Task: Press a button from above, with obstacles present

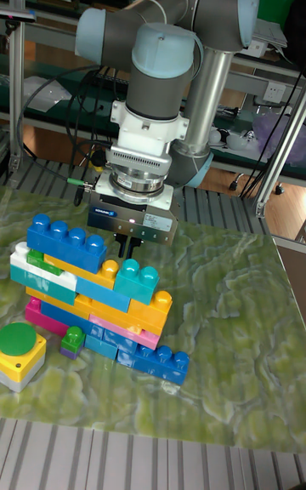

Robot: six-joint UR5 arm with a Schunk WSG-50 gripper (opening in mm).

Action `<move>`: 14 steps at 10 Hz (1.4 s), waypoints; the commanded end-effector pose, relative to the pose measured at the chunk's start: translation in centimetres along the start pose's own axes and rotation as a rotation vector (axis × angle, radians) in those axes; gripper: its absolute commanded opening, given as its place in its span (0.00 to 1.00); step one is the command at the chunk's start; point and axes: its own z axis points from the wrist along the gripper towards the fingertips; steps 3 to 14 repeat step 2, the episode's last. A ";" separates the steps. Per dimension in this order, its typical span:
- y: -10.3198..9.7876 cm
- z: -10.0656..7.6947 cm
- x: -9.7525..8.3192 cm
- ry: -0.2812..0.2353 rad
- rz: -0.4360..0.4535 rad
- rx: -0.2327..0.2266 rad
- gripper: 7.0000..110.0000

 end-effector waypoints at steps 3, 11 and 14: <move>0.3 0.1 -0.2 -0.002 -0.003 -0.018 0.00; 0.3 0.1 -0.2 -0.002 -0.003 -0.018 0.00; 0.3 0.1 -0.2 -0.002 -0.003 -0.018 0.00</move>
